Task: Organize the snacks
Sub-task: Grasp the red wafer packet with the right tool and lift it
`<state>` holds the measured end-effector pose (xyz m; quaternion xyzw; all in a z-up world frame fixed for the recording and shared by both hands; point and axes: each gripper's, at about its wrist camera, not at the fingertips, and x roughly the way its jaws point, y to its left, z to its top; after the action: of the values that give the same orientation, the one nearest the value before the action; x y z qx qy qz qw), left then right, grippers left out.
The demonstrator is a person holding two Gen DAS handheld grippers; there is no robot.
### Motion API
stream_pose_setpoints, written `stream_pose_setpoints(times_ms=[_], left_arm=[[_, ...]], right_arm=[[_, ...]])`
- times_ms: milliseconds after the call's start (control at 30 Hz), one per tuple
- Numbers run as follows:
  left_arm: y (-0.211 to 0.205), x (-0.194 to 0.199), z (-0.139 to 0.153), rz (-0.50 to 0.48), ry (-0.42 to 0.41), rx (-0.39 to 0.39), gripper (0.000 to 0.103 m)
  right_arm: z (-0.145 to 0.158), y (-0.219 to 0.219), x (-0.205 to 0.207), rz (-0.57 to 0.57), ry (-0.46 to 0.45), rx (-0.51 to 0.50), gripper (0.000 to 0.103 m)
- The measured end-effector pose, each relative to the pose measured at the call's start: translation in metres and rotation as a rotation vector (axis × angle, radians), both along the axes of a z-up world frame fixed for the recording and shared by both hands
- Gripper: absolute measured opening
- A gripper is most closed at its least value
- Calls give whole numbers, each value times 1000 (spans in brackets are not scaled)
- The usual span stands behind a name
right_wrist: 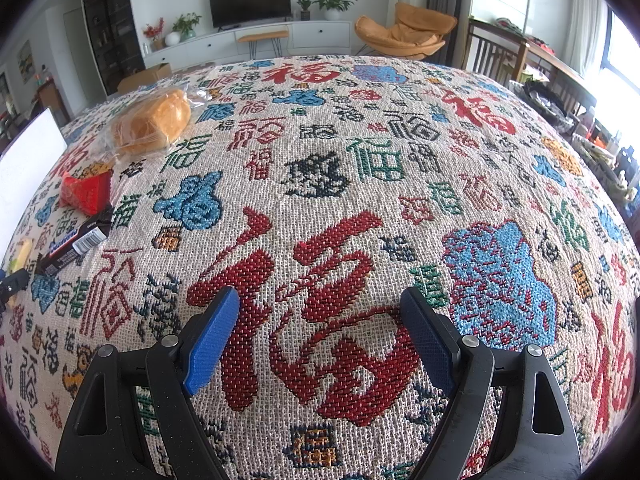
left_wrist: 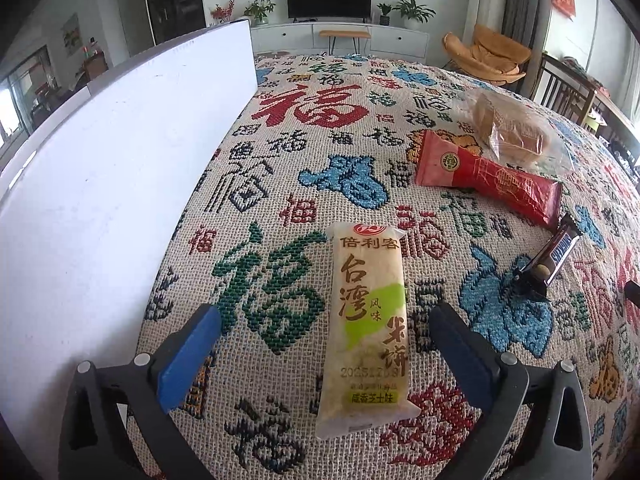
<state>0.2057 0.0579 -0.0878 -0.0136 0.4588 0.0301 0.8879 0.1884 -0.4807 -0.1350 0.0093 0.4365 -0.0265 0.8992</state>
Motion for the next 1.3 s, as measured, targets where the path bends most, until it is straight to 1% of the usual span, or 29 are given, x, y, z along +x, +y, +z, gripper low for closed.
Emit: stream_pose_setpoints(times_ms=[400,533,600,633,667,733,767,800,833,867,933,967,1000,1033,1067,1100,1133,1167,1200,1233,1300], left_arm=[[0,0,0,0,0,-1,103],[0,0,0,0,-1,-3,103],[0,0,0,0,-1,-4,103],[0,0,0,0,-1,-5,103],[0,-1,0,0,-1,-4,103],[0,0,0,0,-1,-4,103],[0,0,0,0,-1,-5,103],[0,0,0,0,-1,-5,103],[0,0,0,0,-1,-5,103],[0,0,0,0,-1,-5,103],[1,0,0,0,-1,-5,103],[1,0,0,0,-1,-5,103],[1,0,0,0,-1,-7,103],[0,-1,1,0,-2,-7,103],[1,0,1,0,-2,-8,103],[1,0,1,0,-2,-9,103],[1,0,1,0,-2,-10,103],[1,0,1,0,-2,-11,103],[1,0,1,0,-2,-11,103],[1,0,0,0,-2,-11,103],[2,0,0,0,-2,-11,103]], right_arm=[[0,1,0,0,1,-4,85],[-1,2,2,3,7,-6,87],[4,7,9,33,40,-35,87],[12,13,12,71,31,-41,87],[24,24,13,126,-16,-18,87],[54,54,17,288,-110,44,87],[66,74,22,375,-133,46,87],[74,96,30,456,-141,23,87],[79,120,41,538,-127,-15,87],[77,144,54,616,-85,-57,86],[61,188,80,737,43,-163,84],[49,206,90,786,102,-220,81],[39,221,97,816,125,-286,76],[30,233,103,840,148,-336,60],[21,240,110,853,183,-363,44],[14,244,116,851,213,-370,39],[11,243,120,846,228,-363,37],[10,242,122,843,232,-347,30],[12,239,122,838,232,-329,25],[16,236,121,829,218,-322,15],[30,224,113,810,163,-304,14]])
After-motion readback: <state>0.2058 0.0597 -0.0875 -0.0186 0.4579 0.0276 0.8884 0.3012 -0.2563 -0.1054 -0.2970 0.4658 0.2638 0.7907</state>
